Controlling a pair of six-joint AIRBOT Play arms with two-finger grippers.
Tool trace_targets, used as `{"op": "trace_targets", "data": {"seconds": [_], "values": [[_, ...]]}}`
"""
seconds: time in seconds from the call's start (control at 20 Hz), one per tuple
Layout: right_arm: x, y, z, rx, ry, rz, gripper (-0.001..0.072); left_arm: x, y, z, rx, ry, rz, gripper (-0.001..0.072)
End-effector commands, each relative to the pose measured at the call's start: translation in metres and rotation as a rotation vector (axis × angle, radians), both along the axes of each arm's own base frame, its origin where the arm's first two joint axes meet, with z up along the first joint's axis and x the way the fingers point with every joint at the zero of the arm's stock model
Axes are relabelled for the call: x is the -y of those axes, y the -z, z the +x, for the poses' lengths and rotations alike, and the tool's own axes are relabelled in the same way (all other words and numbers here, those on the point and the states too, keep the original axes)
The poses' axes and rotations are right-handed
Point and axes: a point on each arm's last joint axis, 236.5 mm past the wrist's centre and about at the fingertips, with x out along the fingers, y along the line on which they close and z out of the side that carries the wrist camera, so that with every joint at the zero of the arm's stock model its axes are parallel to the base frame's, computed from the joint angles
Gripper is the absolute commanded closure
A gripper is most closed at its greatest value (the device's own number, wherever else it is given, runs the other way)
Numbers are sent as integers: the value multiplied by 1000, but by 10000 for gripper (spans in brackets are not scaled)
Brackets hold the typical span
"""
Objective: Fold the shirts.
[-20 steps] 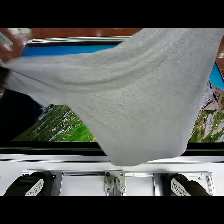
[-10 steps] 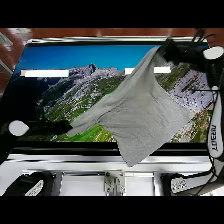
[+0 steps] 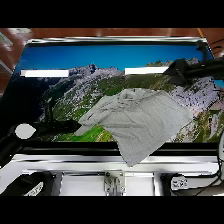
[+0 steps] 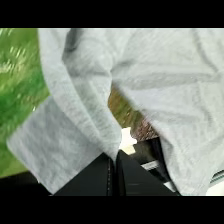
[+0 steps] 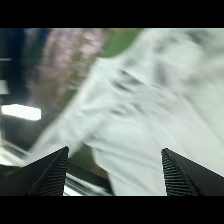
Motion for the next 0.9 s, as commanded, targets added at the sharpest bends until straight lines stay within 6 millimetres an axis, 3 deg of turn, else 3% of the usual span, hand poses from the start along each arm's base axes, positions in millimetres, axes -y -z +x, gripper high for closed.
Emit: {"op": "trace_targets", "data": {"seconds": [0.0, 0.05, 0.15, 0.4, 0.5, 0.6, 0.75, 0.85], "values": [[103, 6, -107, -260, 65, -331, 13, 6, -35, 17, 130, 54, 10, 666], [122, 2, -115, -258, 187, -345, 13, 5, -40, 20, 151, 60, 17, 666], [114, 16, -145, -278, 221, -296, 14, 4, -43, 23, 164, 60, 21, 666], [21, 138, -259, -507, 145, -127, 13, 2, -43, 24, 166, 56, 24, 666], [-14, 166, -285, -522, 167, -38, 13, 2, -43, 24, 166, 56, 24, 666], [-30, 186, -293, -513, 230, 1, 13, 1, -44, 25, 170, 52, 23, 666], [-29, 190, -274, -471, 333, 30, 13, 0, -47, 32, 194, 32, 21, 666], [-23, 194, -272, -475, 367, 11, 13, -1, -49, 36, 209, 20, 20, 666]]}}
